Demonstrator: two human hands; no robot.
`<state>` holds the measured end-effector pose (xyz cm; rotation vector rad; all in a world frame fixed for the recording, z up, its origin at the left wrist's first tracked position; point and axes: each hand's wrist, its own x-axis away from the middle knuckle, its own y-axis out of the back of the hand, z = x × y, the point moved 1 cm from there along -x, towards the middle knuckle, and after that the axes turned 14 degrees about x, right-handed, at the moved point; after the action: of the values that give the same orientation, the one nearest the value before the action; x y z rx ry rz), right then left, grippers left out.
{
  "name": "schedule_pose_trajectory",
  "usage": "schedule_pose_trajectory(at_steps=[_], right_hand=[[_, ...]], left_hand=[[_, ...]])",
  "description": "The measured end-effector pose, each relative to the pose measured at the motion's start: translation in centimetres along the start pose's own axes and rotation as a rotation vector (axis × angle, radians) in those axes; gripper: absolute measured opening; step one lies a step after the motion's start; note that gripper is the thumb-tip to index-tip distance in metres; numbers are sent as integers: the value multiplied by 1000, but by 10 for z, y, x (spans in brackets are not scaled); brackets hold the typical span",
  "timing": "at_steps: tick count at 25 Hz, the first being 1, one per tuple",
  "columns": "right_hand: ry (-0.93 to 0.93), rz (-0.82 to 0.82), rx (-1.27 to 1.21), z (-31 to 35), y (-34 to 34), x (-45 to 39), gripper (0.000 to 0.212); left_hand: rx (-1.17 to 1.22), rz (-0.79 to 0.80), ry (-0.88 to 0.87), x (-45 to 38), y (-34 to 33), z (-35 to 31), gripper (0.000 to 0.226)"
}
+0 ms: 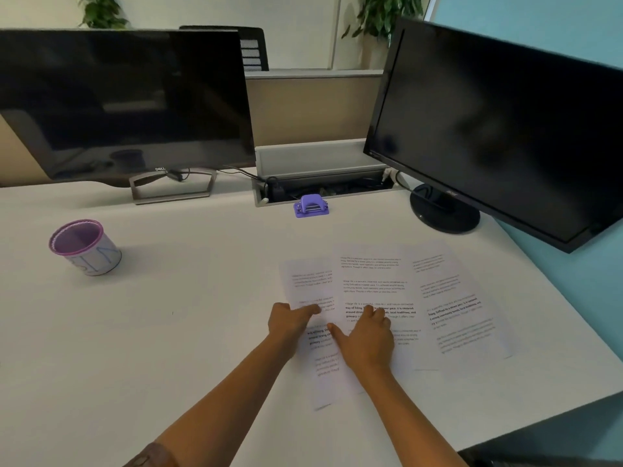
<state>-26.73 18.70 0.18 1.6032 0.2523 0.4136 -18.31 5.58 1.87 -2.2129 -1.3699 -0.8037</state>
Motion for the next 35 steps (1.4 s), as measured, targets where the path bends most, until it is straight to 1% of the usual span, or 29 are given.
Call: schedule_pose_trajectory(at_steps=[2,3,5,6,7,10,12,14,17,23,25,27,29,31,35], right_hand=[[33,4,13,-4,4,-5,91],[49,19,-32,-9,7,-10,87],[24,77,-265,-26,13,-27,80],[-31,90,-382,-38,17,-37,81],[-101,74,-434,-53,19,-49,87],[-281,75,-374,-91,20,-71,105],[-289,92,-353,-103,16,-78,109],[-255,85,-376,-108,14,-82,109],[-255,97,-429,-108,13,-86,105],[-253,175,-300,-103,22,-94,95],[-197,133,-354,-103,23,-96,84],[-78,77,-559,-100,22,-92,65],[15,88,-683,-93,21,-84,50],[63,98,-708,-85,19,-81,46],[170,165,-721,-72,16,-78,48]], left_hand=[[-66,22,-67,-4,7,6,33],[-107,49,-113,-5,10,7,26],[-232,130,-182,-7,14,6,27],[-281,158,-191,-7,15,6,30],[-305,175,-188,-9,16,5,33],[-320,181,-193,-13,17,8,36],[-305,168,-211,-14,16,13,34],[-265,152,-230,-12,15,17,29],[-171,131,-265,-8,12,21,26],[-116,158,-316,-2,14,27,27],[-106,172,-312,-1,16,27,28],[-77,173,-307,0,17,26,27],[-55,174,-318,4,15,26,32],[-19,184,-323,9,12,26,43],[11,208,-332,11,12,24,57]])
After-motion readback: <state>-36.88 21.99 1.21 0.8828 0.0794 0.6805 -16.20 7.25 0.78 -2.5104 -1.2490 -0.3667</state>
